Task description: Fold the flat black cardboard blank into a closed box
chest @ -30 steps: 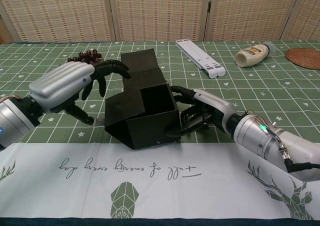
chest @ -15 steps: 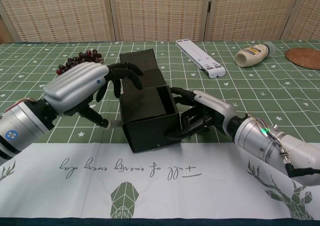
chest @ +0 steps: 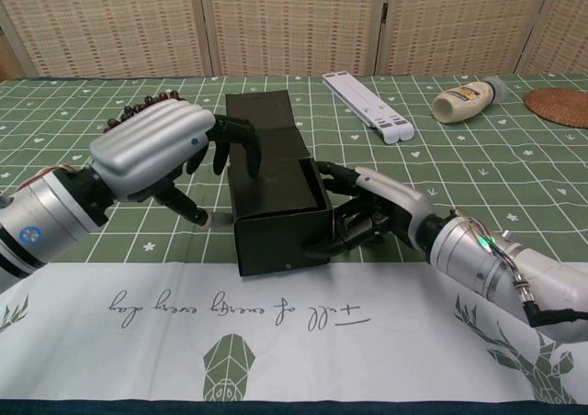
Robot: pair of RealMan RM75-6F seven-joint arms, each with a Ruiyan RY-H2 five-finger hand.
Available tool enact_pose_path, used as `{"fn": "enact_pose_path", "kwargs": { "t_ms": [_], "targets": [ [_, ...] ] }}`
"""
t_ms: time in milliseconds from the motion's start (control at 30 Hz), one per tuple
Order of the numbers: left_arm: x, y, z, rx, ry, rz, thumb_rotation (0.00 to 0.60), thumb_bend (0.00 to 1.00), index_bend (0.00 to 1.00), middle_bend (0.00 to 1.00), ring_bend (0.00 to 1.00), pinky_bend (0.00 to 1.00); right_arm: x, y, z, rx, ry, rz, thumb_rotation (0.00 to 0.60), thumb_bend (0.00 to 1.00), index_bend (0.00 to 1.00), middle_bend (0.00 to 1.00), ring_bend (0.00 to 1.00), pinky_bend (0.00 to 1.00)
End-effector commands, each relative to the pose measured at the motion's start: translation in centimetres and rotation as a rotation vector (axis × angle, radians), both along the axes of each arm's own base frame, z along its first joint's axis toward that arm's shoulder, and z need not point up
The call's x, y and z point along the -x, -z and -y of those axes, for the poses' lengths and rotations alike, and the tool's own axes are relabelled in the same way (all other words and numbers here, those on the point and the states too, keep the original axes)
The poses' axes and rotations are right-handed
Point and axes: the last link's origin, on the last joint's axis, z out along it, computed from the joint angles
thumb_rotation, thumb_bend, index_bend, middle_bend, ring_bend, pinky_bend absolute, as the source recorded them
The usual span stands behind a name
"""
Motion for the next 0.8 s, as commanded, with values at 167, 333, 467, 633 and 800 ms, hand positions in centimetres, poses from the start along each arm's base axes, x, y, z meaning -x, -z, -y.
{"fn": "enact_pose_path", "kwargs": {
  "t_ms": [167, 333, 467, 633, 800],
  "targets": [
    [-0.2, -0.1, 0.4, -0.043, 0.020, -0.079, 0.600, 0.03, 0.50, 0.42, 0.56, 0.65, 0.0, 0.0, 0.0, -0.002, -0.002, 0.000, 0.600, 0.29, 0.09, 0.34, 0.72, 0.93],
    [-0.1, 0.0, 0.9, -0.031, 0.002, -0.125, 0.600, 0.03, 0.49, 0.42, 0.56, 0.65, 0.0, 0.0, 0.0, -0.001, -0.002, 0.003, 0.600, 0.29, 0.09, 0.34, 0.72, 0.93],
    [-0.2, 0.1, 1.1, -0.016, -0.011, -0.145, 0.600, 0.03, 0.48, 0.41, 0.56, 0.65, 0.0, 0.0, 0.0, 0.001, -0.005, 0.001, 0.600, 0.30, 0.09, 0.34, 0.72, 0.93],
    [-0.4, 0.2, 1.3, 0.004, -0.016, -0.157, 0.600, 0.03, 0.48, 0.41, 0.56, 0.64, 0.0, 0.1, -0.1, 0.002, -0.007, 0.001, 0.600, 0.30, 0.09, 0.34, 0.72, 0.93],
    [-0.6, 0.5, 1.4, 0.011, -0.010, -0.176, 0.600, 0.03, 0.48, 0.41, 0.56, 0.63, 0.1, 0.1, -0.1, 0.001, -0.006, 0.000, 0.600, 0.31, 0.09, 0.34, 0.72, 0.93]
  ]
}}
